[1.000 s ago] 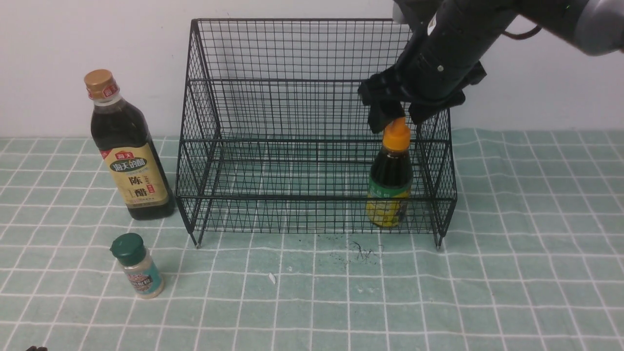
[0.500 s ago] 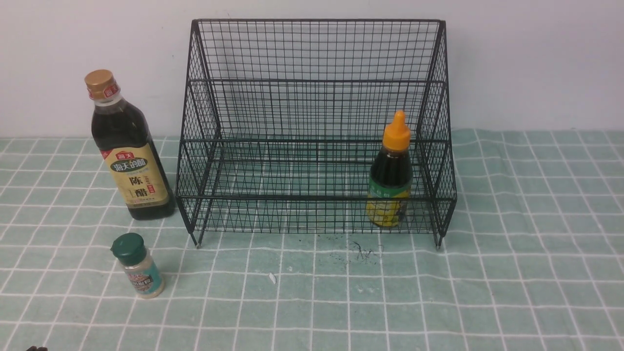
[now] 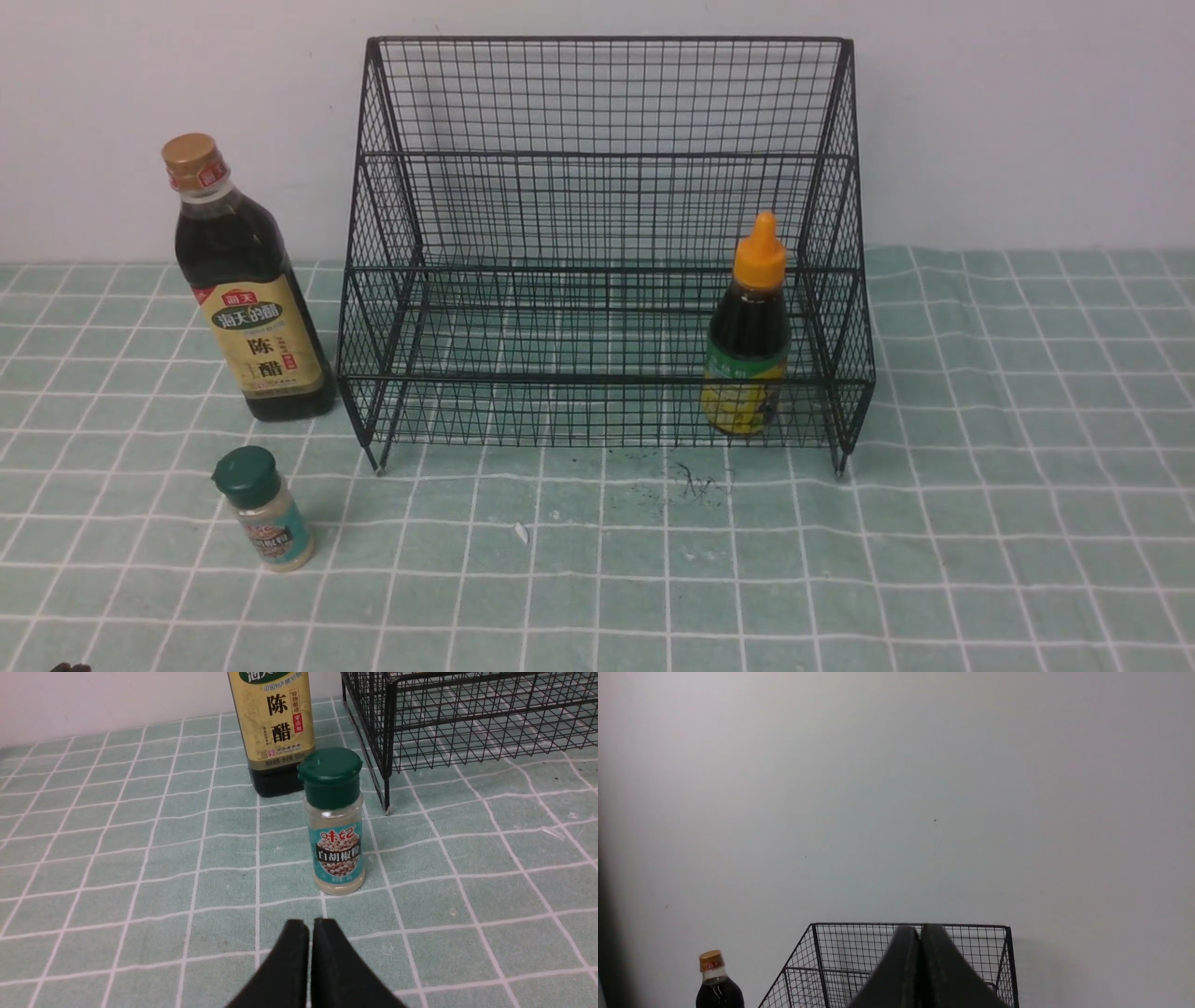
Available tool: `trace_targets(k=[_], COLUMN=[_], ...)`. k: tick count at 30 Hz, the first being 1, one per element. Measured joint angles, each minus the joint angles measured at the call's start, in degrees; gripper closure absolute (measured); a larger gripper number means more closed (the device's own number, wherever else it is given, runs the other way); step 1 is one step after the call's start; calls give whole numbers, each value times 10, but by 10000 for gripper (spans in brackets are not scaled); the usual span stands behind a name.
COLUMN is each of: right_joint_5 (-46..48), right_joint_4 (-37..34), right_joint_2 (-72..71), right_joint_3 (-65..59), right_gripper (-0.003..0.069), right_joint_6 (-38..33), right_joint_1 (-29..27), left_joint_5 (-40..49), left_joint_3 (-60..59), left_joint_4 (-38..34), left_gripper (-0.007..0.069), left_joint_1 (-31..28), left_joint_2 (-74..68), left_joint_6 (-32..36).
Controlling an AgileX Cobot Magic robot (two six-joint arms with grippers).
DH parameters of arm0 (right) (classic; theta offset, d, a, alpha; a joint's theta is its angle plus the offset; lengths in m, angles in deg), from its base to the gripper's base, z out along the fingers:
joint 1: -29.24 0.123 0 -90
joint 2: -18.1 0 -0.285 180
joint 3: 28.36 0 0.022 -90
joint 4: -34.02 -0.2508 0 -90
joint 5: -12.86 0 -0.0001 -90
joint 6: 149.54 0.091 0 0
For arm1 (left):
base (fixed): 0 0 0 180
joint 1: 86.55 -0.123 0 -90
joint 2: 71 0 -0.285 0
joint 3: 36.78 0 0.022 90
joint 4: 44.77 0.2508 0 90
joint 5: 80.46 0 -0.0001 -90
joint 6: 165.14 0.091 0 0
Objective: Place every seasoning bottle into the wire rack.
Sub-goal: Use the left arm to grab the condiment bottle closest to it
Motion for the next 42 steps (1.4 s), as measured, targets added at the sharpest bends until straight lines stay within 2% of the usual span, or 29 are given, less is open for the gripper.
trace_targets(k=[3,7,18,25,30,32,37,42], right_joint_5=[-54,-60,-54,-53,-12,1,28,29], right_joint_4=[0,-4,-31,-179,-180,-168,-127,-128], right_joint_2=[-15,-15,-15,-15,-15,-15,-15,-14], right_joint_3=[-71,-120,-138,-138,-143,-152,-218,-295], right_gripper=[671,671,671,672,672,672,672,672], right_joint_6=[4,5,-7,-211,-259,-262,-263,-263], right_joint_1=[0,0,0,0,-2,-16,-131,-213], left_joint_5=[0,0,0,0,0,0,0,0], left_joint_3=[0,0,0,0,0,0,0,0], left_joint_4=[-1,-1,-1,-1,-1,-1,-1,-1], left_gripper=[631,631,631,631,631,631,631,631], left_joint_1=[0,0,0,0,0,0,0,0], left_joint_2=[1,1,1,1,1,1,1,1], left_joint_6=[0,0,0,0,0,0,0,0])
